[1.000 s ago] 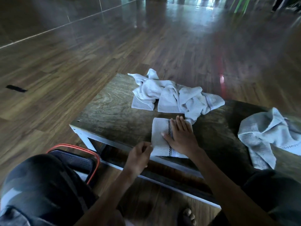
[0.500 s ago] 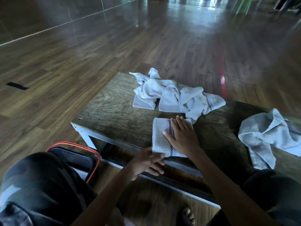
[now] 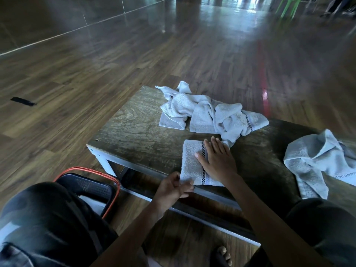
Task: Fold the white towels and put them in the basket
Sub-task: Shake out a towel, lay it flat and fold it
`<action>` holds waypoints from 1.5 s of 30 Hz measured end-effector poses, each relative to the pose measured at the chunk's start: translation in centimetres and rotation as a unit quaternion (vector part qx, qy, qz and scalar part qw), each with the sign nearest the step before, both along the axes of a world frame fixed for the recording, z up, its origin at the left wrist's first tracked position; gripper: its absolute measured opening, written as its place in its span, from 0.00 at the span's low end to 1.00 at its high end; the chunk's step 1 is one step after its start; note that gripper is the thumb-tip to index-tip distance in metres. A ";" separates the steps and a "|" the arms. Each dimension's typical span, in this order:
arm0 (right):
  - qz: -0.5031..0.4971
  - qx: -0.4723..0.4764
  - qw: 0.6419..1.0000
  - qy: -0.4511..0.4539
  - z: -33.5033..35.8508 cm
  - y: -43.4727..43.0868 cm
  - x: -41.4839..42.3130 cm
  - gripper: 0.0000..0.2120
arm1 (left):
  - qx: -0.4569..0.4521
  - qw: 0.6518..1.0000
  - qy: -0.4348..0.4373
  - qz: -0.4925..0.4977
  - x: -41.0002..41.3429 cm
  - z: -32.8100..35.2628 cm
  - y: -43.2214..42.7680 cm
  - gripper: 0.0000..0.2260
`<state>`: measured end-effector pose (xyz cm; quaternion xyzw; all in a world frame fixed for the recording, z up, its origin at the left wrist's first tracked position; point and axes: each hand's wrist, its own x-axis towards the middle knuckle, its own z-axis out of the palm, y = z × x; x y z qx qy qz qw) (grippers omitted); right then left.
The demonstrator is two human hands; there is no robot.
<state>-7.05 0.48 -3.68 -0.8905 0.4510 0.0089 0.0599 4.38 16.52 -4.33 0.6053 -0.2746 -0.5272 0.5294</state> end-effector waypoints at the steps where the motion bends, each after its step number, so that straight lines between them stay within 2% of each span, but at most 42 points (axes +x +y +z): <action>1: 0.000 -0.002 1.000 -0.001 0.0 0.0 0.0 0.38 | -0.004 1.000 -0.006 0.008 -0.1 0.1 0.0 0.10; 6: 0.003 -0.010 1.000 -0.009 -0.2 -0.1 0.0 0.39 | -0.025 0.996 -0.074 0.037 -0.3 0.0 0.2 0.15; 12: -0.002 -0.014 1.000 -0.022 -0.3 0.0 0.0 0.39 | -0.033 0.994 -0.093 0.034 0.1 -0.1 0.6 0.11; 14: -0.011 -0.013 0.999 -0.036 -0.4 0.0 0.0 0.38 | -0.044 0.985 -0.155 0.058 0.3 -0.2 0.8 0.12; 17: -0.013 0.020 0.991 -0.135 0.0 -0.2 -0.2 0.32 | -0.028 0.955 -0.276 0.105 0.5 0.7 0.6 0.15; 20: -0.036 0.084 0.945 -0.314 1.4 0.1 -1.5 0.25 | -0.020 0.914 -0.381 0.134 1.1 2.0 -0.5 0.15; 22: -0.061 0.077 0.928 -0.360 2.2 0.6 -3.0 0.20 | -0.054 0.888 -0.434 0.142 1.2 2.5 -1.5 0.14; 25: -0.118 0.069 0.914 -0.381 2.3 2.0 -6.0 0.17 | -0.086 0.850 -0.517 0.057 0.4 2.4 -3.4 0.15; 28: -0.213 0.100 0.884 -0.405 1.4 4.3 -8.6 0.12 | -0.085 0.786 -0.611 -0.047 -0.8 2.3 -6.1 0.16; 31: -0.233 0.110 0.877 -0.405 0.1 6.0 -9.4 0.06 | -0.075 0.727 -0.672 -0.120 -1.5 1.5 -8.3 0.20; 33: -0.232 0.112 0.885 -0.387 -0.7 6.6 -9.3 0.14 | -0.048 0.693 -0.704 -0.150 -1.6 0.6 -9.0 0.26; 35: -0.232 0.100 0.901 -0.352 -1.3 6.6 -9.1 0.19 | -0.032 0.675 -0.721 -0.157 -1.8 0.0 -9.1 0.32; 38: -0.232 0.077 0.922 -0.299 -1.3 6.4 -8.7 0.14 | -0.031 0.675 -0.722 -0.149 -1.8 -0.5 -9.0 0.31; 41: -0.255 0.092 0.913 -0.306 -0.9 6.0 -8.1 0.12 | -0.031 0.674 -0.725 -0.136 -1.8 -0.6 -9.0 0.29; 45: -0.258 0.115 0.918 -0.277 -0.5 5.8 -7.8 0.15 | -0.032 0.677 -0.722 -0.136 -1.9 -0.8 -9.0 0.29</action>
